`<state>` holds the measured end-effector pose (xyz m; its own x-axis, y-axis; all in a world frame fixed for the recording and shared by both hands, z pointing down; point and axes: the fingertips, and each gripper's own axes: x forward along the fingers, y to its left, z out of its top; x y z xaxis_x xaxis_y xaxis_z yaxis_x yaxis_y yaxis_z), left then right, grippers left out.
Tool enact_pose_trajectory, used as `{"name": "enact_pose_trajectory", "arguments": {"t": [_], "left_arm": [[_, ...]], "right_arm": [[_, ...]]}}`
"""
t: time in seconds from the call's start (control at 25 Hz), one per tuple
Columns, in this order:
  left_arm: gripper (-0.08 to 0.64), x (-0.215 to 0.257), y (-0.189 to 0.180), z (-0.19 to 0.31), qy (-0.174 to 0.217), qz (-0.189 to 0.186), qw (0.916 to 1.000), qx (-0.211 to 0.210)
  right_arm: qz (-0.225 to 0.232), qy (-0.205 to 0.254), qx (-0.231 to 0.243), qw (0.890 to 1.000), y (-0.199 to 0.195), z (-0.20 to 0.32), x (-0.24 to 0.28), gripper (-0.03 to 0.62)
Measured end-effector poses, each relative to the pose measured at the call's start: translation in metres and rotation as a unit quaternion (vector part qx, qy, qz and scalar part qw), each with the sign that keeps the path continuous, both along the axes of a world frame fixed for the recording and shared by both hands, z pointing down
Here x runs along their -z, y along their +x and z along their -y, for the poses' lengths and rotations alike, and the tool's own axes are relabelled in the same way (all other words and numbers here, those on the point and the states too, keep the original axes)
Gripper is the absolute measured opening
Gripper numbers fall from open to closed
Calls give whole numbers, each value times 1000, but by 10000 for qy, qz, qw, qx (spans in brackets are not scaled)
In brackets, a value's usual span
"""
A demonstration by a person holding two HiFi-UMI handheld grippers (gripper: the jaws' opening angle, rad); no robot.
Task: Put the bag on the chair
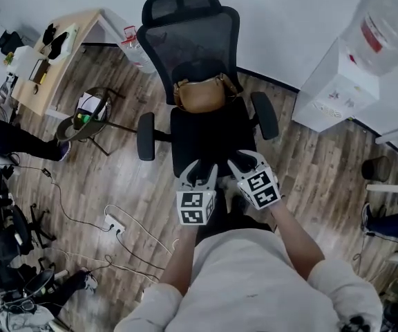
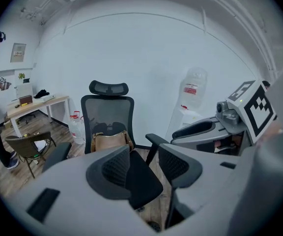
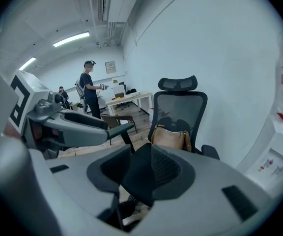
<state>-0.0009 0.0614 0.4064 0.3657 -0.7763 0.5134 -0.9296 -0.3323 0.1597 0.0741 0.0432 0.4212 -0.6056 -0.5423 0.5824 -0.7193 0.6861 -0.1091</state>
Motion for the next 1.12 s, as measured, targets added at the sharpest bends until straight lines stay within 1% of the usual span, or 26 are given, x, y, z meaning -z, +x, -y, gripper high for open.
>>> {"name": "enact_pose_trajectory", "arguments": {"t": [0.16,0.32,0.52,0.64,0.76,1.12], "left_arm": [[165,14,5,-12,105,-24,9999,17],[145,26,8,-21,175,-28,9998,52],[114,37,4,-29,235,-52,9996,122],[104,45,2,-29,329,-11,9994,100],[83,54,-3,-29,415,-62,9991,99],[57,80,-15,-40,673,-137,9975,-158]], "right_arm": [[97,130,84,9998,3,-10,17,124],[152,124,128,9997,8,-21,27,118],[194,106,134,9997,7,-31,35,100],[218,169,139,9995,7,-32,45,91],[240,218,140,9994,6,-33,52,81],[412,417,-99,9982,-7,-40,78,64]]}}
